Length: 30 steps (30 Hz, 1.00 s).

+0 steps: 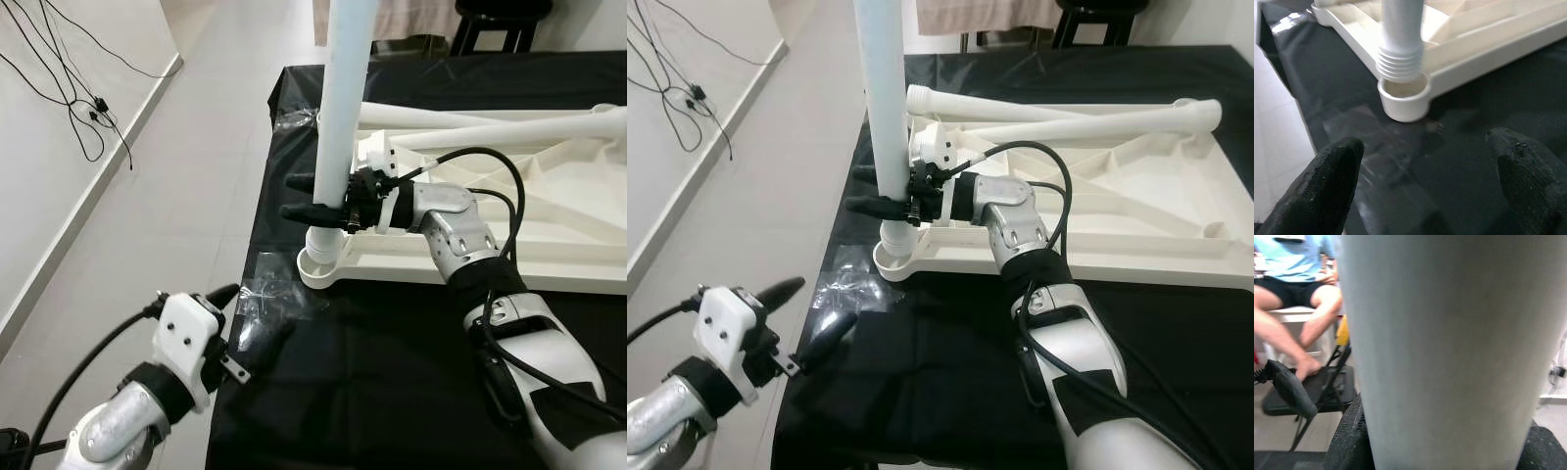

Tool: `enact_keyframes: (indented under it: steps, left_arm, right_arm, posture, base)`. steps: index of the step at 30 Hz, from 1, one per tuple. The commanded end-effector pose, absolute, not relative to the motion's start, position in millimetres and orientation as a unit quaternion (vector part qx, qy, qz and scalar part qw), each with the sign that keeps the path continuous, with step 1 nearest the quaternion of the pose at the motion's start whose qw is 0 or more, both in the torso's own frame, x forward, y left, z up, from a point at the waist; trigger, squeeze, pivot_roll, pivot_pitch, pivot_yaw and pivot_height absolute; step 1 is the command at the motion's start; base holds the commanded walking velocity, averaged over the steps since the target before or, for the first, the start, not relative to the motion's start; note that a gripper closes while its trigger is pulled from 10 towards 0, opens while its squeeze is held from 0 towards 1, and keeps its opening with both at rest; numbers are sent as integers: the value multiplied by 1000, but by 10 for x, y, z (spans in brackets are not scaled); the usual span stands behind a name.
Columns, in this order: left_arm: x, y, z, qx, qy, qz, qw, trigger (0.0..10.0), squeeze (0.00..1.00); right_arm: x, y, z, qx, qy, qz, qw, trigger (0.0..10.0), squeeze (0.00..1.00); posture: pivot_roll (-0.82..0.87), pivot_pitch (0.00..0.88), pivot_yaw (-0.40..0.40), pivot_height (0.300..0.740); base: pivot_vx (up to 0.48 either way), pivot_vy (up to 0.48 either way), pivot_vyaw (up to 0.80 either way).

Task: Building children table

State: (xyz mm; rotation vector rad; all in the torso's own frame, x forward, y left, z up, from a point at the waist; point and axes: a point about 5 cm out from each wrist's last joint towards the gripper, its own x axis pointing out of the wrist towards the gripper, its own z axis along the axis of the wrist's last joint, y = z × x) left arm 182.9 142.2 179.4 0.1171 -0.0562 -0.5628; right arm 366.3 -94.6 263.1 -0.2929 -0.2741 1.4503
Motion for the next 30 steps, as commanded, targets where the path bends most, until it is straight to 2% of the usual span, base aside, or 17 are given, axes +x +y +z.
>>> enact_keyframes:
  steps: [1, 4, 6, 7, 8, 9, 10, 11, 13, 25, 28, 30]
  left_arm:
    - [1755, 1410, 1806, 58, -22, -275, 959, 10000, 0]
    - [1755, 1410, 1806, 58, -22, -275, 959, 10000, 0]
    - [1707, 1403, 1813, 50, -20, -267, 962, 10000, 0]
    - [1707, 1403, 1813, 50, -20, -267, 962, 10000, 0]
    - [1687, 1394, 1817, 48, -20, -265, 963, 10000, 0]
    - [1687, 1394, 1817, 48, -20, -265, 963, 10000, 0]
    - [1673, 1385, 1820, 46, -21, -264, 963, 10000, 0]
    - [1673, 1385, 1820, 46, -21, -264, 963, 10000, 0]
    - [1655, 1365, 1827, 43, -22, -263, 964, 10000, 0]
    - [1625, 1344, 1860, 42, -26, -262, 964, 10000, 0]
    - [1619, 1341, 1870, 43, -26, -263, 963, 10000, 0]
    - [1604, 1334, 1886, 43, -27, -264, 963, 10000, 0]
  right_arm:
    - [3635, -925, 2525, -139, -87, 689, 706, 10000, 0]
    - [3635, -925, 2525, -139, -87, 689, 706, 10000, 0]
    - [3596, -910, 2558, -143, -78, 719, 676, 10000, 0]
    - [3596, -910, 2558, -143, -78, 719, 676, 10000, 0]
    - [3569, -892, 2576, -141, -73, 736, 658, 10000, 0]
    - [3569, -892, 2576, -141, -73, 736, 658, 10000, 0]
    - [3544, -879, 2587, -140, -70, 750, 642, 10000, 0]
    - [3544, -879, 2587, -140, -70, 750, 642, 10000, 0]
    - [3514, -858, 2595, -140, -64, 767, 623, 10000, 0]
    - [3573, -835, 2557, -168, -25, 768, 617, 10000, 0]
    - [3583, -815, 2561, -183, -13, 769, 612, 10000, 0]
    - [3583, -786, 2551, -223, 18, 772, 595, 10000, 0]
  posture:
    - [55, 345, 59, 740]
    - [55, 345, 59, 740]
    - [54, 352, 54, 740]
    - [54, 352, 54, 740]
    - [53, 354, 52, 740]
    - [53, 354, 52, 740]
    - [52, 356, 49, 740]
    - [52, 356, 49, 740]
    - [58, 361, 43, 740]
    - [68, 378, 34, 740]
    - [72, 384, 33, 740]
    - [77, 389, 31, 740]
  base:
    - [0, 0, 0]
    - [0, 0, 0]
    - [0, 0, 0]
    - [0, 0, 0]
    - [0, 0, 0]
    - [0, 0, 0]
    - [0, 0, 0]
    - [0, 0, 0]
    - [0, 0, 0]
    - [0, 0, 0]
    - [0, 0, 0]
    - [0, 0, 0]
